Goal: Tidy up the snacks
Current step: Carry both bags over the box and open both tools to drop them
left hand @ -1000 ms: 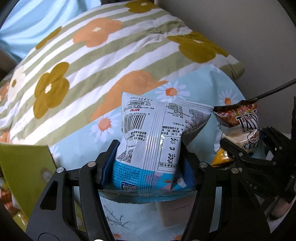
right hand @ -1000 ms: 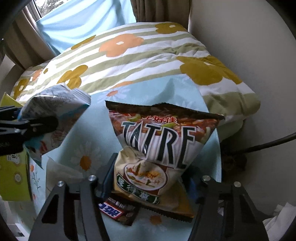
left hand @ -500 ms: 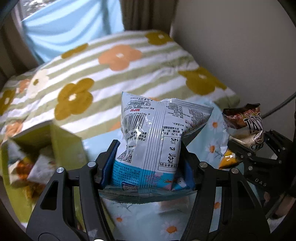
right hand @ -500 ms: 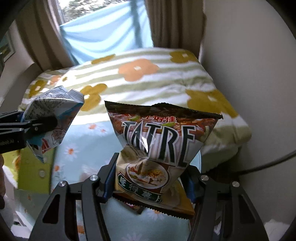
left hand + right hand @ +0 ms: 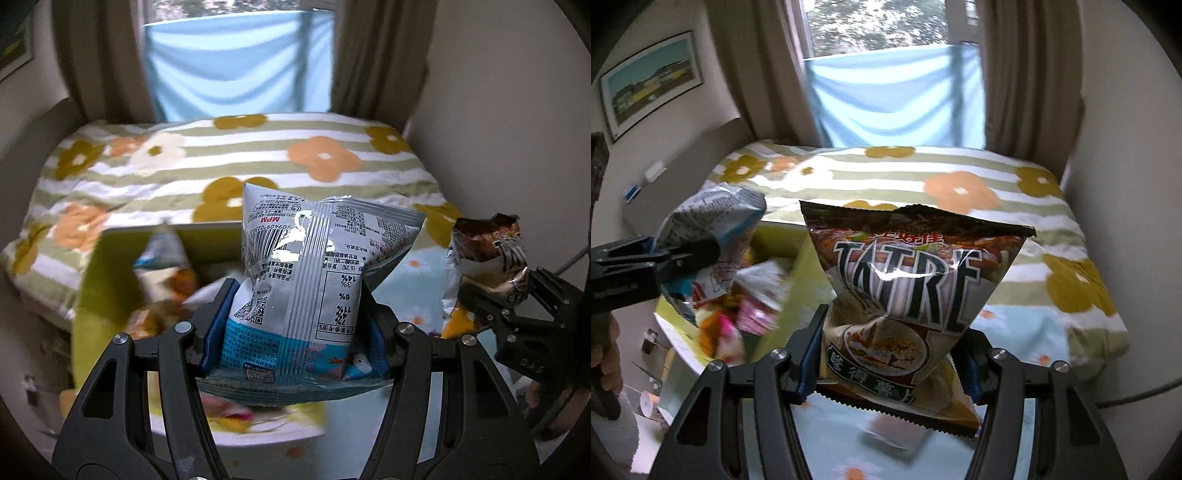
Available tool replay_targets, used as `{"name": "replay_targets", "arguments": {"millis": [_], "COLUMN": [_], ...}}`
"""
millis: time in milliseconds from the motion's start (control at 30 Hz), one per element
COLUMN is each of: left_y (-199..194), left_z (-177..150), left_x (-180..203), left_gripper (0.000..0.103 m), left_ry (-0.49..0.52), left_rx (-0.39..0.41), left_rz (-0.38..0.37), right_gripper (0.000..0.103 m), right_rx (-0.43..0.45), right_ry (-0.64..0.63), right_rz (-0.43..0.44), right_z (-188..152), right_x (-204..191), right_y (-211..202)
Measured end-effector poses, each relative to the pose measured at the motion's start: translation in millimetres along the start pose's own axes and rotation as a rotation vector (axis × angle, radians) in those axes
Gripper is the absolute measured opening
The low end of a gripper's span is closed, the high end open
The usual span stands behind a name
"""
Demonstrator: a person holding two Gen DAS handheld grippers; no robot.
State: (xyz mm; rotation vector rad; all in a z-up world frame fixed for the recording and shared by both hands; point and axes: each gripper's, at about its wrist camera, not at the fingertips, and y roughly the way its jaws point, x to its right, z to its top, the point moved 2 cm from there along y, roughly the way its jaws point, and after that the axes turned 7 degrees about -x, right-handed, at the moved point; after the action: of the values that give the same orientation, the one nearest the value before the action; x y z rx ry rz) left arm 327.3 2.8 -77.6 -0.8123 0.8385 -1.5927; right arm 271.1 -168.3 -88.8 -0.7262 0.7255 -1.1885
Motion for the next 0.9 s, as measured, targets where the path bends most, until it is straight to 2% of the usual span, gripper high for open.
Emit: {"name": "replay_targets", "arguments": {"millis": [167, 433, 600, 767, 833, 900], "left_y": [-11.1, -3.5, 11.2, 32.6, 39.6, 43.7], "left_z": [-17.2, -39.7, -43.7, -42.7, -45.0, -48.1], "left_x": [-70.7, -157.8, -194.5, -212.4, -212.8, -213.2], "left_gripper": [0.058, 0.058, 0.058, 0.059, 0.065, 0.100], "left_ry": [-0.058, -0.153, -0.180, -0.141, -0.117, -0.103], "left_rx": [-0.021, -0.057, -0.078, -0.122, -0.147, -0.147], "left_rz": [0.027, 0.007, -0.006, 0.001, 0.002, 0.002], "right_gripper": [0.056, 0.056, 0.056, 0.056, 0.056, 0.056], "right_rx": [0.019, -0.019, -0.036, -0.050, -0.060, -0.072], "right_ry": [-0.019, -0.046, -0.031, 0.010, 0.023, 0.033], "right_rz": [0.055, 0.081, 0.073, 0.059, 0.052, 0.044], "right_z": [5.5, 8.4, 11.4, 9.5, 8.4, 7.7], "right_x": [-61.4, -139.8, -166.8, -184.8, -189.3, -193.2], "right_y": [4.0, 29.5, 46.2, 58.1, 62.6, 67.7]}}
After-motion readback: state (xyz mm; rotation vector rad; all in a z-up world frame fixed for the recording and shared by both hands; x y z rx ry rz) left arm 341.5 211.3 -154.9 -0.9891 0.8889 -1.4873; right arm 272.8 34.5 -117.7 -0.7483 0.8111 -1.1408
